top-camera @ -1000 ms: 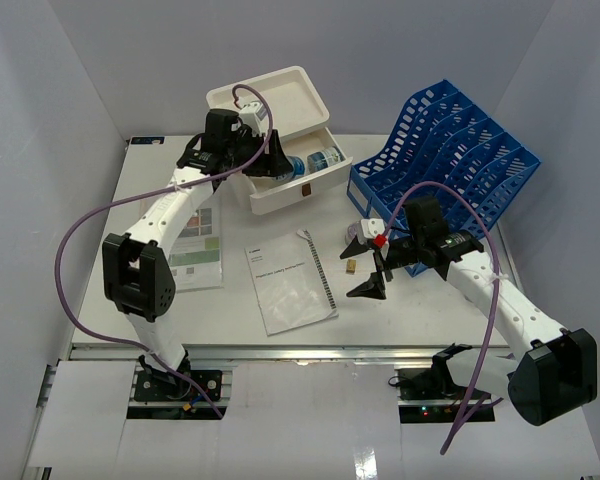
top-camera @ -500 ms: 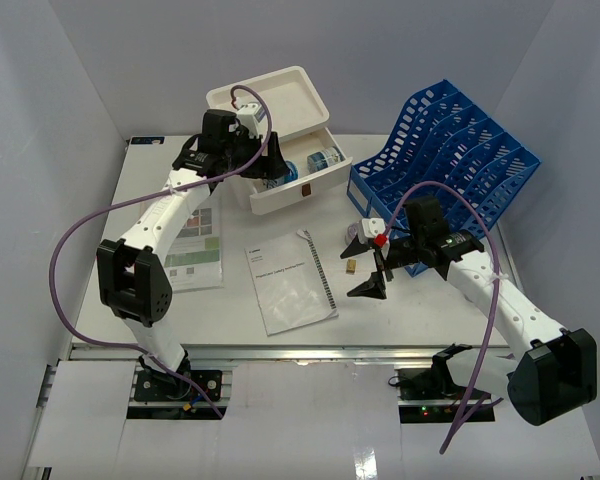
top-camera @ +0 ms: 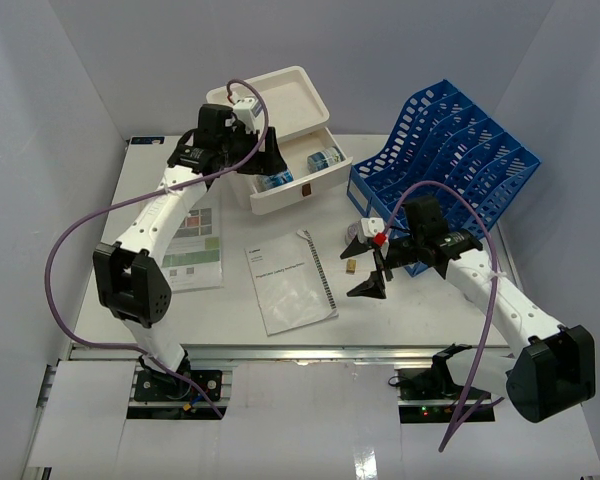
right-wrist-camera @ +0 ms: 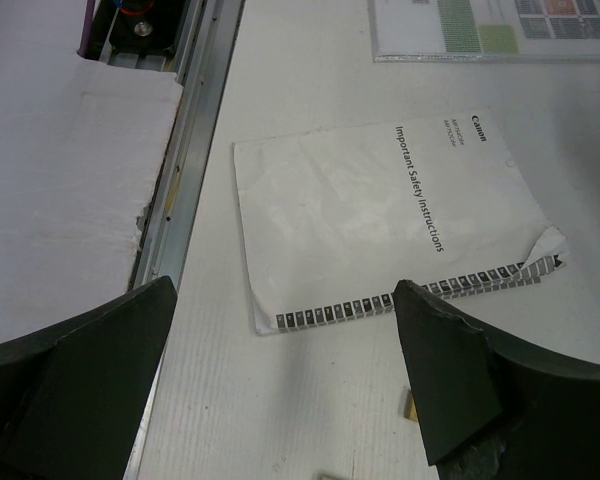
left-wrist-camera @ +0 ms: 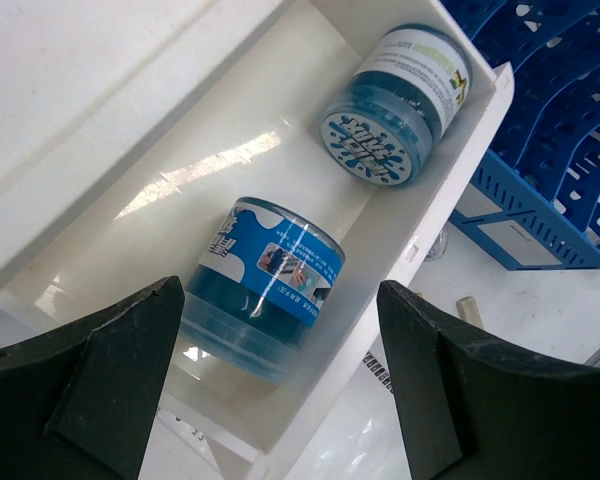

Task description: Organize the desk

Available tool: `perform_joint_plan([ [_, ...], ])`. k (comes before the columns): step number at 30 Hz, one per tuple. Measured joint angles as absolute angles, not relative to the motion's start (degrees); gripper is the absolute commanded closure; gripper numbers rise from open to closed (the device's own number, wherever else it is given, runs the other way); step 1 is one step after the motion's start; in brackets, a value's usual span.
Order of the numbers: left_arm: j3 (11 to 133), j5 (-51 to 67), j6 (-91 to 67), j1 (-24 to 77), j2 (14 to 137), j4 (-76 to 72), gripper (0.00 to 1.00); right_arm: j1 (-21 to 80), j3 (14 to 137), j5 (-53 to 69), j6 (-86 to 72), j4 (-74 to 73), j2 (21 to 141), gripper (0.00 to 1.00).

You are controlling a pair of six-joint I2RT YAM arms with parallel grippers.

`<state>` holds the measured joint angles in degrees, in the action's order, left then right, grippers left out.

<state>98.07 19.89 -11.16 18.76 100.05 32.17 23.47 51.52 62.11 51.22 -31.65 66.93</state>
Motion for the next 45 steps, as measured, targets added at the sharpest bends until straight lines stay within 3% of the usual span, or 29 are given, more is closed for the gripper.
perform_joint_plan([
  [8, 100.2, 20.6, -10.6, 18.7, 95.5, 31.6, 0.18, 23.3, 51.5, 62.0, 51.5, -31.8, 67.2, 0.03],
  [10, 97.3, 22.9, -9.6, 18.7, 92.2, 29.4, 0.32, 23.3, 51.5, 61.8, 52.1, -31.8, 67.2, 0.01],
  [11, 94.7, 24.6, -8.8, 18.9, 90.0, 27.8, 0.48, 23.2, 51.4, 61.7, 52.6, -31.8, 67.2, 0.04],
  [13, 90.5, 27.9, -7.0, 20.0, 86.3, 26.8, 0.59, 23.0, 50.9, 61.6, 53.7, -31.8, 67.1, 0.13],
  [22, 80.3, 33.8, 2.6, 32.9, 84.5, 24.4, 0.69, 20.4, 49.8, 61.0, 58.6, -32.4, 66.8, 0.44],
  [33, 84.3, 19.2, 12.4, 36.6, 100.9, 25.9, 0.63, 17.6, 49.7, 60.4, 59.6, -32.5, 66.8, 0.45],
  [39, 89.7, 7.4, 14.9, 36.9, 108.0, 26.0, 0.32, 17.3, 49.7, 60.6, 59.7, -32.5, 66.8, 0.45],
  [45, 94.6, -1.0, 14.7, 37.3, 109.0, 24.9, 0.15, 17.2, 49.7, 60.6, 59.8, -32.5, 66.7, 0.44],
])
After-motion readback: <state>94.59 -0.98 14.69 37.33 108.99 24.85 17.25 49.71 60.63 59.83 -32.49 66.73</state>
